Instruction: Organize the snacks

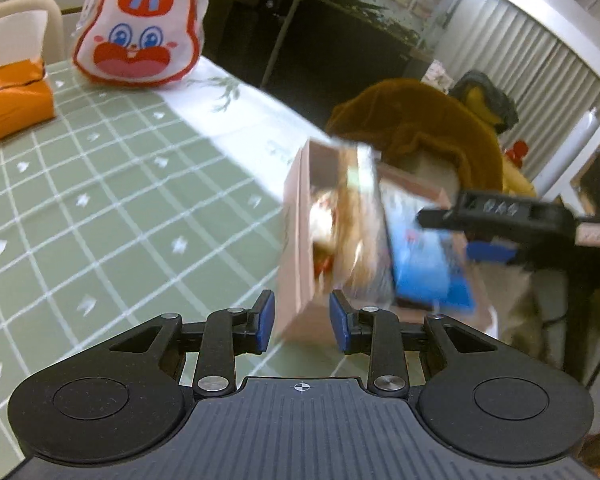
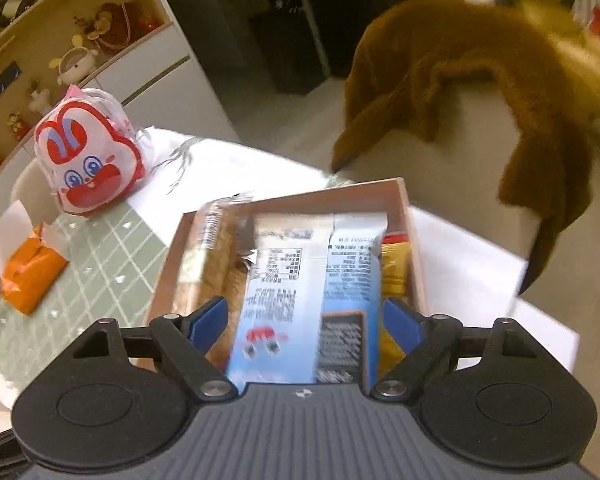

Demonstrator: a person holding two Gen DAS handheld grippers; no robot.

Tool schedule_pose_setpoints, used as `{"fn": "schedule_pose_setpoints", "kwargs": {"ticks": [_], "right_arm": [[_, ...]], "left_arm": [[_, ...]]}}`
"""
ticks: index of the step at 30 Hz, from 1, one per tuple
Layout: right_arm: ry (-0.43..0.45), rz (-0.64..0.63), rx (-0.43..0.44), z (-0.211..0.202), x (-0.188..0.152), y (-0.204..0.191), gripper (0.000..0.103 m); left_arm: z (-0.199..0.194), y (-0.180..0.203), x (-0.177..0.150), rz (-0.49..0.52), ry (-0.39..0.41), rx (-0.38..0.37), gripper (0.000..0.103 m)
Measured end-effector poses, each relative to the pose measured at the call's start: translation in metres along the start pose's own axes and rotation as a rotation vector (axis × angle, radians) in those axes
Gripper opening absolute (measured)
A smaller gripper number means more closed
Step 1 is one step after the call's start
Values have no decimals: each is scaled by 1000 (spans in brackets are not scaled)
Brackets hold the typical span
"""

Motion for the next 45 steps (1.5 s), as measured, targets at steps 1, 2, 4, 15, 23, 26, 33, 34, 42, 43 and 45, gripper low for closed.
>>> {"fn": "schedule_pose_setpoints", "kwargs": {"ticks": [1,2,4,15,23,26,33,34,42,43,45], "right_arm": [[27,-14,-23,-9,-6,3,86],[52,-23,-42,-18,-12,6,86],[90,-44,-66,-36,-35,7,86],[-1,-28,-119,-67,-191,-11,86],[95,-91,-212,-66,-202,-19,89],[118,-55,-230,-61,-201,-16,98],[175,-22,-256,-51,-198,-9,103],[200,-13,-263,-51,-199,-8,103],[207,-9,-266,-51,-198,-8,103],[207,-9,-266,-51,-198,-8,103],[207,-9,-266,-51,-198,-8,103]], "left_arm": [[-1,-2,-7,15,-8,1,34],[-3,-2,-16,30,-12,3,34],[-8,-6,-35,65,-15,20,34],[-39,-17,-121,205,-52,42,34],[-20,-9,-118,349,33,97,35],[-12,-7,-114,404,32,110,35],[-8,-10,-112,428,68,91,35],[-7,-10,-112,432,68,95,35],[-5,-11,-110,414,71,88,35],[-5,-11,-109,414,71,88,35],[-5,-11,-109,415,71,90,35]]}}
Point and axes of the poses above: each gripper's, at about its wrist camera, not at the fingertips, and z roughly the way its jaws point, y to its right, x to its top, the point moved 6 cm from there along z, roughly the way its jaws point, and after that the axes turned 12 degrees about -x, right-handed, at the moved point
